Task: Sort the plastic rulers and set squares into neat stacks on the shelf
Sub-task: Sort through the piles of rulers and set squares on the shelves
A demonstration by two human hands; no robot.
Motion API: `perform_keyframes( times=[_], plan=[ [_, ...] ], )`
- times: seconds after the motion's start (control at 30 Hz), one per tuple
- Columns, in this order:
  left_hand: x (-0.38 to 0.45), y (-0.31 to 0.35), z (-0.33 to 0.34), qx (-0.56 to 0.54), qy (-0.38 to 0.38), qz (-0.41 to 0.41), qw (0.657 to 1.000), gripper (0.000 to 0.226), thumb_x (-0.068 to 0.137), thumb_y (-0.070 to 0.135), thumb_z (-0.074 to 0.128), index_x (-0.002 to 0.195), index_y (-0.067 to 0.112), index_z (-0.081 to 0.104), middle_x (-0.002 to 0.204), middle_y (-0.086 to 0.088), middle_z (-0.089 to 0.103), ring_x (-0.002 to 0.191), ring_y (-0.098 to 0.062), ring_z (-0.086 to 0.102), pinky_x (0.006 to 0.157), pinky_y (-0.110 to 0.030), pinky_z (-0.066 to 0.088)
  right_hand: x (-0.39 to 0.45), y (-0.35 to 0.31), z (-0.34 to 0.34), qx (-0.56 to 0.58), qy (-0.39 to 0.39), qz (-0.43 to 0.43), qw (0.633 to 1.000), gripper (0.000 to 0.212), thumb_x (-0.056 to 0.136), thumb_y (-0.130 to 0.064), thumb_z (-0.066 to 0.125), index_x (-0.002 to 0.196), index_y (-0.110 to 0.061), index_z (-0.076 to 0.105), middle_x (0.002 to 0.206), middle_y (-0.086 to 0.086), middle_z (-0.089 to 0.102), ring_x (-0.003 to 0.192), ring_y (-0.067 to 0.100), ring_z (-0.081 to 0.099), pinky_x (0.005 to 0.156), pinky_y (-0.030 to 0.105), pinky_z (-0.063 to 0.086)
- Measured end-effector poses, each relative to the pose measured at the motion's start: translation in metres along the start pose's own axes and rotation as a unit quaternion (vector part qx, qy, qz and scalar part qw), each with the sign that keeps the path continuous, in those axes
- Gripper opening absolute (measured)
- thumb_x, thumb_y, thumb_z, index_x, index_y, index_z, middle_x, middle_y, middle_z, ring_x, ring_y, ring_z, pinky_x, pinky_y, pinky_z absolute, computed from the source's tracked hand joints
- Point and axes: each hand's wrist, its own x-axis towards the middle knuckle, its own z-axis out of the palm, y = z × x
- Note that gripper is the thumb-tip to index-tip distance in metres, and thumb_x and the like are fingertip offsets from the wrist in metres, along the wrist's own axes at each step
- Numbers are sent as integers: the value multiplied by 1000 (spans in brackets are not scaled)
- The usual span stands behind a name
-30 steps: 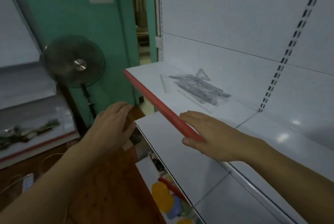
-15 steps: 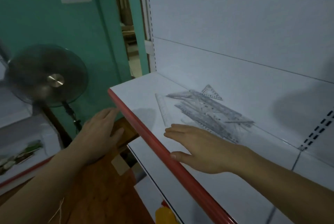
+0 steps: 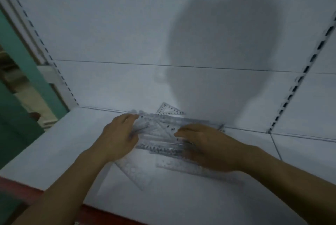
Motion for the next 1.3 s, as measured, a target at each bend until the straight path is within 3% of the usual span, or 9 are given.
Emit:
perform_keyframes(
  times=[0.17, 0.27, 0.4, 0.6, 0.83, 0.93, 1.13, 1.2, 1.3],
  plan=[
    [29, -26, 12, -30, 14, 101, 994, 44, 91, 39, 63, 133, 30, 60, 125, 6, 55, 115, -21, 54, 94, -44, 48, 23, -17, 16, -16, 51, 104, 993, 47, 98, -41, 60, 142, -24, 53, 142, -4, 52, 131, 15, 47, 109, 28, 38],
    [30, -34, 19, -82, 56, 155, 983, 27, 90, 35, 70, 116, 32, 72, 109, 12, 58, 100, -10, 58, 86, -27, 48, 34, -29, 32, -25, 73, 137, 988, 51, 90, -43, 67, 136, -20, 59, 132, 1, 59, 122, 22, 55, 101, 42, 48],
    [28, -34, 17, -154, 91, 160, 971, 16, 88, 26, 74, 104, 28, 76, 100, 12, 63, 90, -5, 59, 82, -3, 35, 44, -39, 42, -77, 40, 183, 979, 64, 88, -62, 60, 142, -29, 52, 136, -5, 52, 125, 21, 46, 103, 44, 43],
    [19, -31, 14, -189, 132, 188, 955, 19, 87, 28, 66, 99, 22, 79, 97, 8, 72, 89, -9, 67, 84, -24, 51, 49, -40, 42, -102, 64, 147, 982, 33, 95, -46, 56, 122, -30, 67, 110, -6, 63, 103, 23, 59, 84, 42, 50],
    [20, -28, 14, -178, 116, 171, 962, 17, 78, 9, 77, 83, 23, 69, 88, 11, 63, 82, -7, 58, 77, -6, 38, 46, -40, 50, -178, 172, 110, 963, 17, 91, -11, 68, 106, -19, 72, 94, -2, 69, 86, 23, 66, 72, 38, 53],
    [20, -28, 15, -198, 103, 175, 959, 17, 79, 12, 79, 84, 26, 70, 92, 13, 62, 86, -7, 59, 80, -3, 37, 44, -37, 48, -143, 224, 108, 958, 18, 96, -14, 62, 111, -14, 72, 99, 1, 72, 88, 22, 68, 77, 36, 56],
    [20, -27, 15, -244, 122, 163, 948, 14, 79, 11, 82, 88, 21, 77, 94, 11, 67, 89, -6, 63, 86, 0, 36, 36, -38, 38, -2, 302, 181, 936, 24, 100, -14, 53, 111, -11, 73, 94, -11, 62, 67, -8, 47, 73, 5, 36],
    [19, -25, 12, -242, 164, 178, 940, 12, 83, 6, 77, 89, 17, 77, 93, 8, 67, 87, -7, 62, 85, -2, 38, 32, -37, 38, 26, 307, 207, 928, 21, 101, -11, 54, 114, -13, 71, 94, -14, 60, 63, -12, 50, 70, 5, 38],
    [14, -17, 4, -229, 229, 188, 927, 8, 92, 11, 64, 92, 12, 72, 93, 3, 66, 87, -14, 61, 82, -15, 44, 24, -39, 37, 76, 298, 241, 920, 15, 102, -11, 52, 110, -17, 62, 87, -4, 64, 56, 3, 53, 55, 17, 44]
  ],
)
